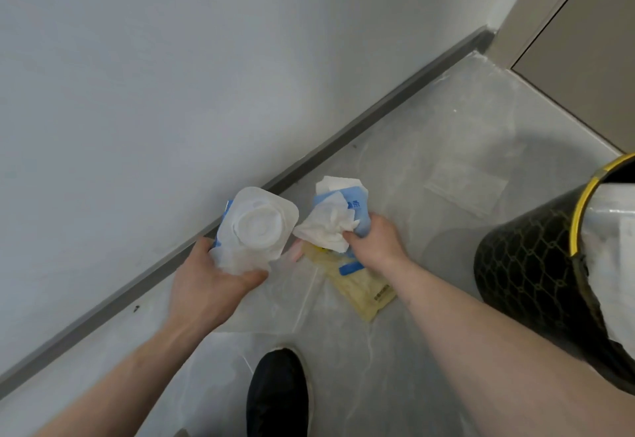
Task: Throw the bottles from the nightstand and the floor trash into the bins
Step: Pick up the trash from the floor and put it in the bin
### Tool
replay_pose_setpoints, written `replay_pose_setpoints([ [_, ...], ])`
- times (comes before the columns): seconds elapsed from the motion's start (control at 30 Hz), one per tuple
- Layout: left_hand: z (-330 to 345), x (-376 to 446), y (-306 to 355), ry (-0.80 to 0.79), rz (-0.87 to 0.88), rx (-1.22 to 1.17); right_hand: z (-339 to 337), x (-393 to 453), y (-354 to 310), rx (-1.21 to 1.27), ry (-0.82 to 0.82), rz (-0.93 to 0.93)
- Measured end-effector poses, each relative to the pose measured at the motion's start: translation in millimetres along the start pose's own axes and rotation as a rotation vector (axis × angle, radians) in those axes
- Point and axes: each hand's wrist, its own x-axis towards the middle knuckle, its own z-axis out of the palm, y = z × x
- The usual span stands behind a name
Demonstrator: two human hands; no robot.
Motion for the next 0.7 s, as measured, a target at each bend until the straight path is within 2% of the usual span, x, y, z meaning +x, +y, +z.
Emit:
replay_pose_setpoints([
  [0.13,5,-9,-3,-0.139,0.054,0.072,-12,-10,15,0.054,0.094,0.05],
  [0.27,19,-13,2,-0.256,0.233,0.355,-33,-23,38,0.157,0.242,0.16],
  [0.33,31,-12,7,-0.293,0.302,0.398,-43,-30,51,0.209,0.306,0.219],
  [0.5,64,12,11,-0.399,0.421,0.441,-51,-38,62,0.332,0.317,0.236],
  [0.6,78,26,15,-0.378,0.429,0.459,-44,-39,61,0.346,0.29,0.201],
  [0.7,89,33,21,-0.339,0.405,0.474,-35,-39,56,0.404,0.331,0.191],
])
